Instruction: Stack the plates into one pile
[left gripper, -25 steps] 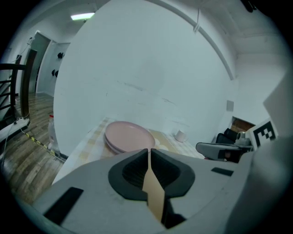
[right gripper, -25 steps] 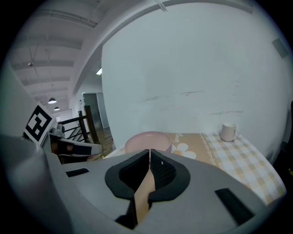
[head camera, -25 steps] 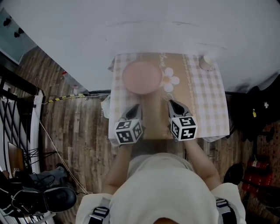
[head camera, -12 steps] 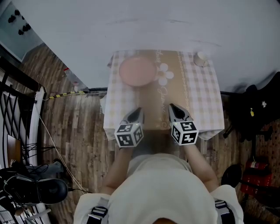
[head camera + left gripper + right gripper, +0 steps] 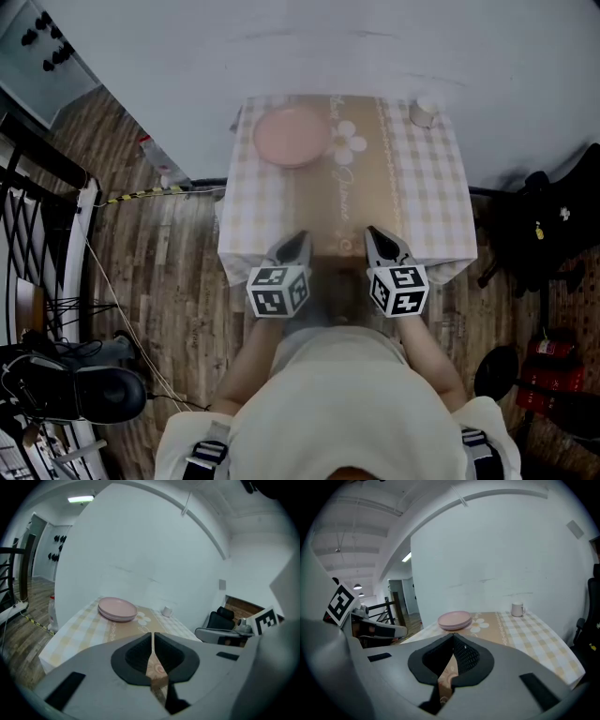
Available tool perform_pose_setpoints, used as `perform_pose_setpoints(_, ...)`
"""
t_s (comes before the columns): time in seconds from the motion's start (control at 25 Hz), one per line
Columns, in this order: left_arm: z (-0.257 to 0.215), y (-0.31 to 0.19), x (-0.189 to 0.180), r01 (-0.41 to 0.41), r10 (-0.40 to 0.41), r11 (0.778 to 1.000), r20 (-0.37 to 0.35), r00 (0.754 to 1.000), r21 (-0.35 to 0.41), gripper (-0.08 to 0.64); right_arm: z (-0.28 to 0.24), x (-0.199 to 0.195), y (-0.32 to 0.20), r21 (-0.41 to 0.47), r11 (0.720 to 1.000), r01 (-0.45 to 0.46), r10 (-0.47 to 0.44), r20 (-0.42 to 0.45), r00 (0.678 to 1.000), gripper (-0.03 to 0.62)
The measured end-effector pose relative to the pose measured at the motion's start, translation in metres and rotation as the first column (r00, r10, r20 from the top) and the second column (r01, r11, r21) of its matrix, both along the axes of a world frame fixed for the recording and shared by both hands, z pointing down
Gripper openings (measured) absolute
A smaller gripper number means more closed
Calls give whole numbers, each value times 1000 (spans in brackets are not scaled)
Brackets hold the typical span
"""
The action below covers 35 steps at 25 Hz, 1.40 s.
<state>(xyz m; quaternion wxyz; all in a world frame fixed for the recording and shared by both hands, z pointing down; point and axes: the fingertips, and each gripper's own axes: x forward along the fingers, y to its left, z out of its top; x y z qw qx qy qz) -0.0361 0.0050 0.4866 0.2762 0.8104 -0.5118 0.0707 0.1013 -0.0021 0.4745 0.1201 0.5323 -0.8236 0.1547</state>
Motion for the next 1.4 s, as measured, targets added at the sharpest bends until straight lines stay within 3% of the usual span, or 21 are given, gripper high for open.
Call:
perform_pose_setpoints(0.6, -1, 45, 24, 2, -1, 1000, -3, 1000, 24, 15, -4, 28, 44, 26, 1000, -2, 1, 15, 1000, 0)
perform_pose_setpoints(1.4, 0, 39, 28, 11, -11, 1000, -4, 1000, 17, 14, -8, 38, 40, 52, 998, -21, 20, 25, 999, -2)
